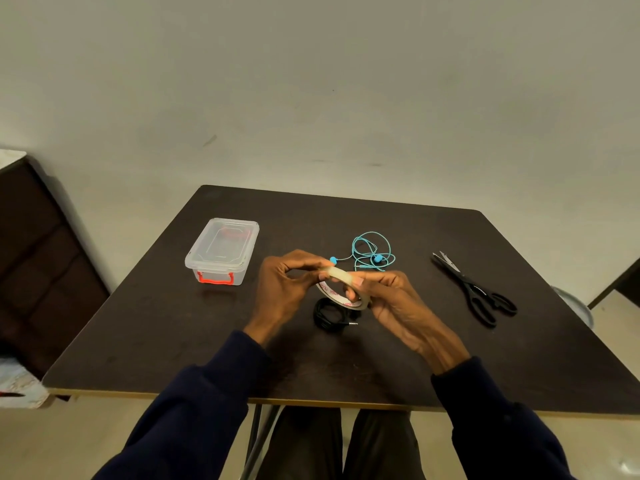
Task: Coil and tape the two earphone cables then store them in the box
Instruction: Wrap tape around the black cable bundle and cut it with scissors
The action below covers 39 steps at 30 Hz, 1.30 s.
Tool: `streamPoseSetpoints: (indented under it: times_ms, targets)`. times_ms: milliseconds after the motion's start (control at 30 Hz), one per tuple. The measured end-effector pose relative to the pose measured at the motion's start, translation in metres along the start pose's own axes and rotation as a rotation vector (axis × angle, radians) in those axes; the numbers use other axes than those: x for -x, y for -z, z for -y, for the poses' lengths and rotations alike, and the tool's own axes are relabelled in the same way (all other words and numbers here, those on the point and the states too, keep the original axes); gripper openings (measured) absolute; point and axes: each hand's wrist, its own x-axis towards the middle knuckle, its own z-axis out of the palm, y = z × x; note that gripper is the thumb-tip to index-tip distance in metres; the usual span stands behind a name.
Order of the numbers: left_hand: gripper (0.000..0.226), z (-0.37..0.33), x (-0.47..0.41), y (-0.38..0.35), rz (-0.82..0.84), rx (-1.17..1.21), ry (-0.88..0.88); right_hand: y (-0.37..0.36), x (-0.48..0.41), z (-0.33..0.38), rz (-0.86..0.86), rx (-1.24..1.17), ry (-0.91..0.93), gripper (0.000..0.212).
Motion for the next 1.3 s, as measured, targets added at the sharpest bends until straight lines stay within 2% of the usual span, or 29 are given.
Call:
streamPoseSetpoints:
  times_ms: [367, 567, 700, 800, 933, 1100, 1300]
  targets:
    - [0.021, 0.008, 0.005, 0.003, -0.041, 0.271, 0.172, 0.002, 0.002, 0.001, 0.189, -0.037, -0.029, 0.033]
    - [0.023, 0.009, 0.008, 0.000, -0.055, 0.356, 0.252, 0.003, 0.001, 0.001, 0.166, -0.037, -0.029, 0.031]
    - [0.021, 0.010, 0.008, 0.001, -0.060, 0.149, 0.113, -0.001, -0.005, -0.005, -0.032, -0.021, -0.013, 0.023]
    - [0.018, 0.007, 0.008, 0.001, -0.028, -0.019, -0.039, -0.007, -0.004, -0.006, -0.046, 0.086, 0.054, 0.022]
    - [0.018, 0.002, 0.008, 0.002, -0.012, -0.071, -0.161, -0.009, -0.002, -0.006, -0.048, 0.141, 0.090, 0.029]
    - [0.019, 0.005, 0.010, 0.000, -0.022, -0.090, -0.171, -0.011, -0.003, -0.005, -0.071, 0.109, 0.085, 0.038]
    - [0.020, 0.008, 0.012, -0.001, -0.046, -0.057, -0.129, -0.014, -0.003, -0.005, -0.049, 0.050, 0.066, 0.031]
